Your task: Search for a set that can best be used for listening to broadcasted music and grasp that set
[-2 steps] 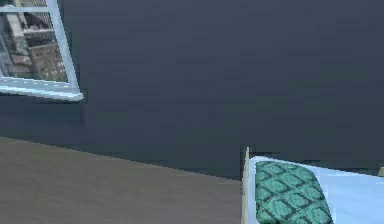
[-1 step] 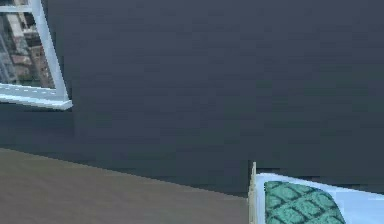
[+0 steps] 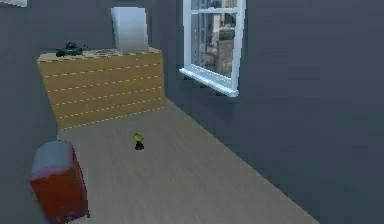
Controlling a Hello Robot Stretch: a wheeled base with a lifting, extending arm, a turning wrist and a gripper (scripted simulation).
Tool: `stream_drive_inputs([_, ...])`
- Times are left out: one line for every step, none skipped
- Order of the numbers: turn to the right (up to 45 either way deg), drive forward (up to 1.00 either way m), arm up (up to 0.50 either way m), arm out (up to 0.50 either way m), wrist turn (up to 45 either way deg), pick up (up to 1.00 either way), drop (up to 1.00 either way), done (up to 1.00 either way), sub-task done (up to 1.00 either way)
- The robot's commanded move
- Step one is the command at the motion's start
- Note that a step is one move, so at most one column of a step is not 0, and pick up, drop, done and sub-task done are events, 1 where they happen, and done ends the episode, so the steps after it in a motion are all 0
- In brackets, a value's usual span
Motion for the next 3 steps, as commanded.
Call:
stream_drive_inputs([-3.0,0.0,0.0,0.0,0.0,0.0,0.0,0.0,0.0])
stream_drive_inputs([0.0,1.0,0.0,0.0,0.0,0.0,0.0,0.0,0.0])
stream_drive_inputs([-3.0,0.0,0.0,0.0,0.0,0.0,0.0,0.0,0.0])
